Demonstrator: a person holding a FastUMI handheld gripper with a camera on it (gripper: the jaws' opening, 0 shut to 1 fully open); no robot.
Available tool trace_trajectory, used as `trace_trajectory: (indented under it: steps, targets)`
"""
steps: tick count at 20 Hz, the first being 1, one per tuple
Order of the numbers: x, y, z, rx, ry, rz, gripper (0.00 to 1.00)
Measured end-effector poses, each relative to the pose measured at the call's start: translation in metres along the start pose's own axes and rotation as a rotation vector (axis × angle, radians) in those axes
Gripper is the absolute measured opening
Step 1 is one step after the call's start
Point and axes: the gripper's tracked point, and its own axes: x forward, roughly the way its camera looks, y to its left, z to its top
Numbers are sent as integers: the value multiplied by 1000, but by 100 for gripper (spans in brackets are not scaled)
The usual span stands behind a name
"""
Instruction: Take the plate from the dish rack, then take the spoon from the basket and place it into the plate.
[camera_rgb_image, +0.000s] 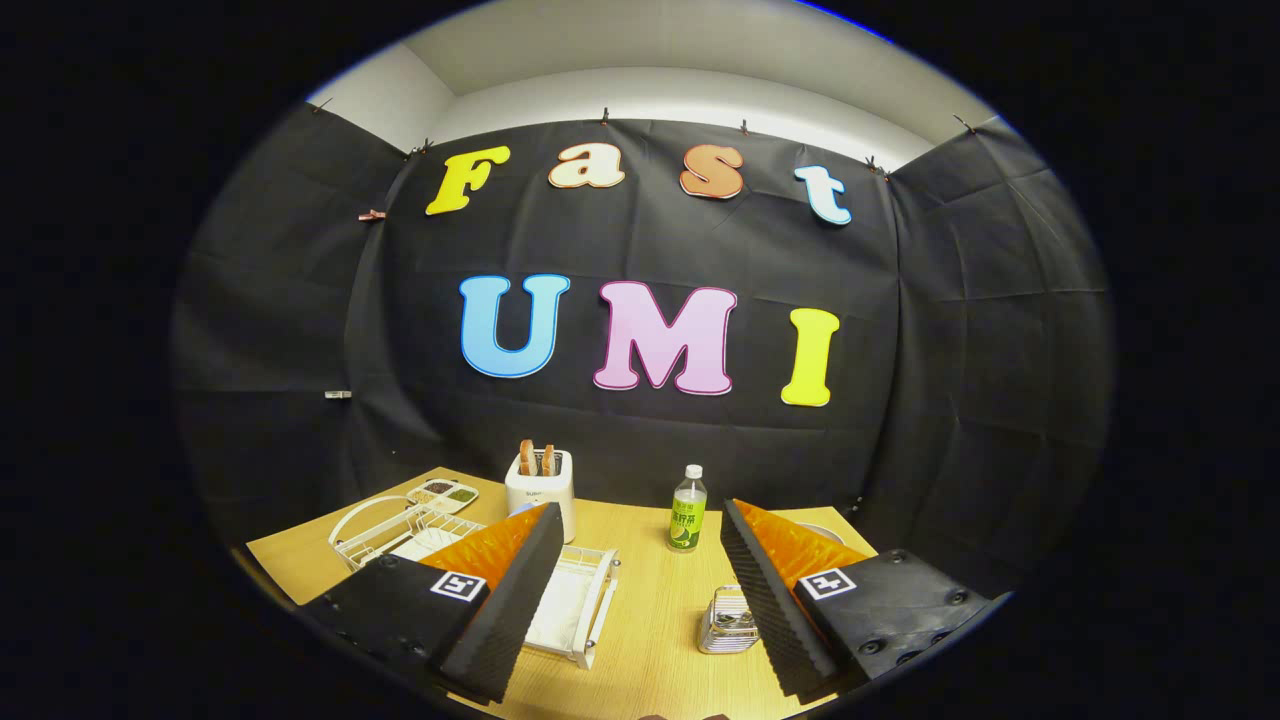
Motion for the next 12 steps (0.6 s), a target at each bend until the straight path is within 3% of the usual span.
trace_trajectory:
  steps: [12]
  targets:
    - [9,7,-1,-29,23,14,97]
